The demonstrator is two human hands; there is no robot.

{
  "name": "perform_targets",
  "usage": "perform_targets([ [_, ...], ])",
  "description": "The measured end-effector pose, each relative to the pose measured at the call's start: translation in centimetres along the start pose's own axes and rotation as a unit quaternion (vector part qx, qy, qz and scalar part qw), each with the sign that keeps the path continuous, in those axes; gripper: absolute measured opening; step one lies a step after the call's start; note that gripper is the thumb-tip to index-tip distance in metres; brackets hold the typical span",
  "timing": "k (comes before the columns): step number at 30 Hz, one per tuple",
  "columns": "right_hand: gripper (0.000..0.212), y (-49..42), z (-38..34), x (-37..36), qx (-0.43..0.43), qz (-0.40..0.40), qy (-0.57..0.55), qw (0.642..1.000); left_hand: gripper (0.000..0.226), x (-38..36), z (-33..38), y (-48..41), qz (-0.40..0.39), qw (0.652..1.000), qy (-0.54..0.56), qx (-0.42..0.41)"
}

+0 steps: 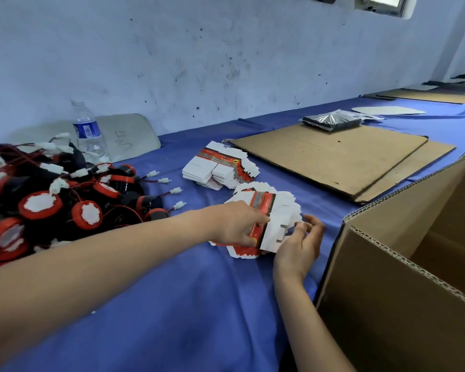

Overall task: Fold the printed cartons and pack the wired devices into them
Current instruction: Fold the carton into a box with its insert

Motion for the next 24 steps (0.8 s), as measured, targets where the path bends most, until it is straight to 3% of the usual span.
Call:
perform_targets([
  [2, 0.020, 0.2, 0.1, -0.2, -0.005, -0.005, -0.001, 1.000, 0.056, 0.7, -0.2, 0.1, 0.034, 0.999, -0.015, -0.010],
  [6, 0.019, 0.0, 0.3, 0.0, -0.014, -0.007, -0.006, 1.000, 0.065, -1.1, 0.7, 0.2, -0.015, 0.995, -0.095, -0.038],
  [15, 0.015, 0.2, 0.4, -0.2, -0.016, -0.016, -0.004, 1.000, 0.023, 1.2, 1.1, 0.5, 0.070, 0.987, -0.139, -0.037],
  [17, 0.014, 0.1, 0.6, -0.2, -0.016, -0.012, -0.003, 1.000, 0.028, 1.4, 1.2, 0.5, 0.088, 0.986, -0.136, -0.034],
  [20, 0.013, -0.1, 0.7, -0.2, -0.015, -0.004, 0.000, 1.000, 0.055, 0.3, 1.4, 0.5, 0.063, 0.987, -0.144, -0.034],
  [24, 0.014, 0.0, 0.8, -0.3, -0.013, -0.005, 0.000, 1.000, 0.053, 0.2, 1.4, 0.7, 0.044, 0.989, -0.134, -0.036],
])
Point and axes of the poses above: each hand's wrist, its own y-axis away from the middle knuckle, its own x-axis out of the back of the hand, z = x × y, the point moved 10 cm from there along -y, towards the middle knuckle, and after that the axes turned 8 degrees about z, right-handed, at the moved point
